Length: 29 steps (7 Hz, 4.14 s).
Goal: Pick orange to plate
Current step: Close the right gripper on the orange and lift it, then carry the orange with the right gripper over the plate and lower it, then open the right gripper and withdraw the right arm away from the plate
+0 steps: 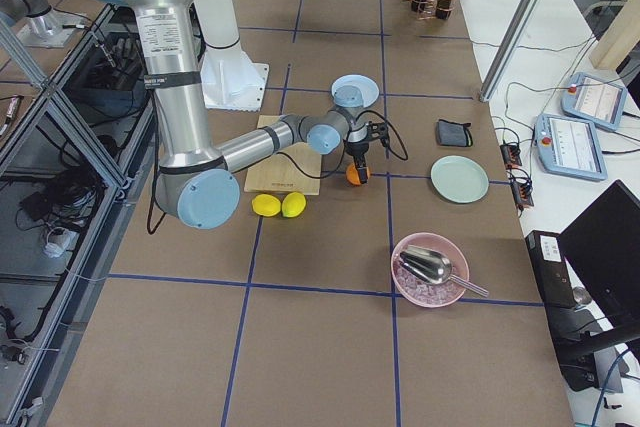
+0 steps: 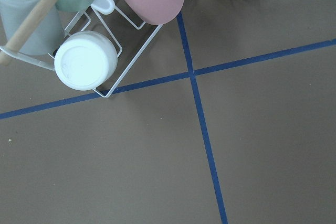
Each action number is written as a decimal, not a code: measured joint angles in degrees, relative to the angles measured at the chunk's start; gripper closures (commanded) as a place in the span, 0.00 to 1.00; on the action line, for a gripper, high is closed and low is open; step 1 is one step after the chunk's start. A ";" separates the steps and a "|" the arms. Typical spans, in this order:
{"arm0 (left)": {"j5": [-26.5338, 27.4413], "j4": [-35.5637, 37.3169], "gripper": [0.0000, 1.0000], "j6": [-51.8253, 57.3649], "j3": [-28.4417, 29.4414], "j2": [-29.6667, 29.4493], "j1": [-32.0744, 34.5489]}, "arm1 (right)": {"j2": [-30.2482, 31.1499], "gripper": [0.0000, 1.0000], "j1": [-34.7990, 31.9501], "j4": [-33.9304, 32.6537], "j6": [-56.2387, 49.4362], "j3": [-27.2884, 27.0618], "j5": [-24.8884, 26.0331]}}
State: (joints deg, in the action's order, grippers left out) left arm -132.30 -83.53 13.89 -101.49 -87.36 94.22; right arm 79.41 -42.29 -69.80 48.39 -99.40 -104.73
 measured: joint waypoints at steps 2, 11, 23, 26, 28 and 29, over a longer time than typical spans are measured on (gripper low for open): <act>-0.05 -0.03 0.00 0.00 0.03 0.00 0.00 | -3.11 0.88 1.15 -2.71 3.80 -3.99 -0.33; -0.06 0.03 0.00 0.00 0.11 0.20 0.09 | -42.60 0.83 16.72 -28.17 28.59 18.57 14.57; 0.08 0.34 0.00 0.16 -0.51 0.40 0.09 | -39.06 0.00 8.73 -31.06 17.07 9.38 5.48; 0.04 0.84 0.00 0.15 0.00 0.87 0.04 | -19.81 0.00 -6.94 -37.16 -10.30 -12.16 -9.53; -0.41 0.93 0.00 -0.09 0.09 1.80 0.02 | -9.60 0.00 -19.59 -40.02 -32.79 -15.65 -16.74; -1.24 0.83 0.00 0.00 -0.01 2.47 0.03 | -4.41 0.00 -26.16 -40.43 -43.46 -15.08 -19.75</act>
State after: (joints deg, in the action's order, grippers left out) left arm -133.55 -82.70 13.89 -101.49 -84.89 94.25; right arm 75.00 -68.45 -110.23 4.93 -114.48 -124.48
